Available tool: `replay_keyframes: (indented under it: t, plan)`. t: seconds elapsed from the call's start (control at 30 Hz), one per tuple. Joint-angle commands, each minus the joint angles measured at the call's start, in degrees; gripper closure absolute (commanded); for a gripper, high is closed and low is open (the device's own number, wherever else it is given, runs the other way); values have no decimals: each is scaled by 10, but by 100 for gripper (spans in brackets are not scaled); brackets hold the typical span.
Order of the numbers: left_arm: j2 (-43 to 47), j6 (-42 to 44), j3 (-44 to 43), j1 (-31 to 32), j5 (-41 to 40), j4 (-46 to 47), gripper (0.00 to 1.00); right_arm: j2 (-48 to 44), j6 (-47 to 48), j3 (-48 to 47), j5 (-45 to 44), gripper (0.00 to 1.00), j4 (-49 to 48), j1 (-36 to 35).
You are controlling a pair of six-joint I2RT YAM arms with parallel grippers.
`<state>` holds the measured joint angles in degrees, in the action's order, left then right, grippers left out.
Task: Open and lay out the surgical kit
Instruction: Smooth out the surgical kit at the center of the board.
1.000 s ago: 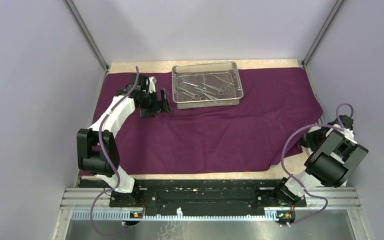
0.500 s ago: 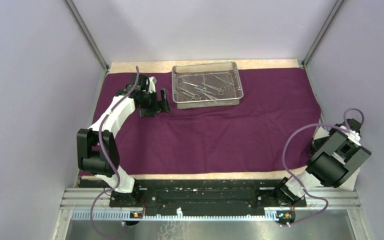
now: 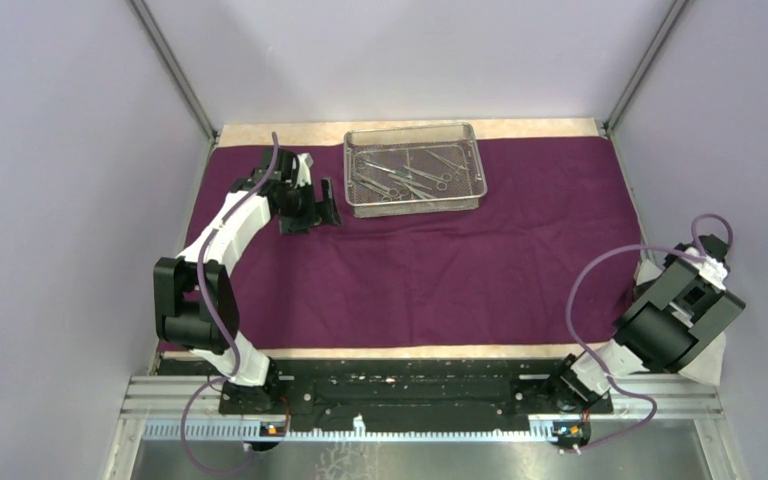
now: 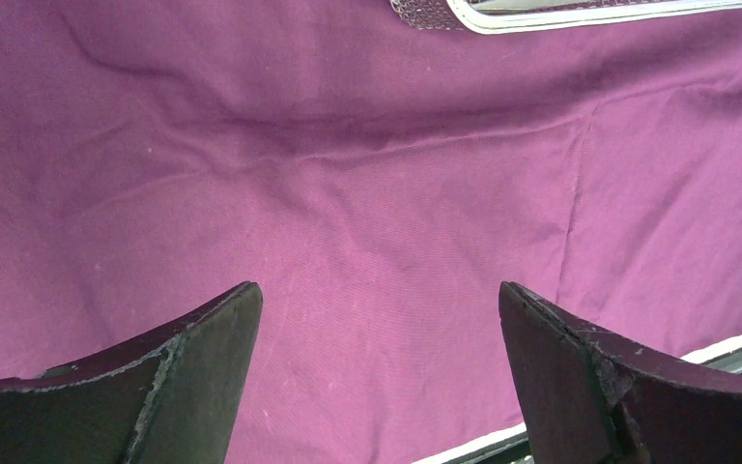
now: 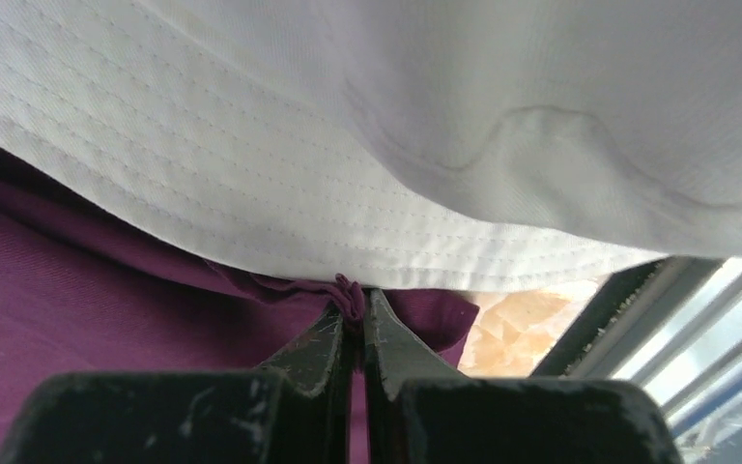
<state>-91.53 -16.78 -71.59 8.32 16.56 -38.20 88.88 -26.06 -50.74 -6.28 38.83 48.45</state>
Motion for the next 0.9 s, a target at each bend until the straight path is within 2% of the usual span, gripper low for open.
replay_keyframes:
  t: [0.0, 0.1, 0.3, 0.5, 0.67, 0.87]
  plan:
    - [22, 2, -15, -1, -4, 6, 1, -47, -1, -13, -63, 100, 23, 9]
    - [25, 1, -15, -1, -3, 8, 1, -53, -9, -6, -108, 100, 27, 10]
    - [37, 2, -3, -1, -12, 8, 1, -28, -7, -43, -133, 100, 27, 9]
    - [45, 1, 5, -1, -18, 8, 1, -52, -8, -40, -129, 100, 28, 9]
    - [52, 6, 2, -3, -28, 3, 1, 6, 8, -67, -194, 100, 26, 10]
    - [66, 4, 13, -5, -31, 6, 1, 3, 3, -94, -180, 100, 34, 11]
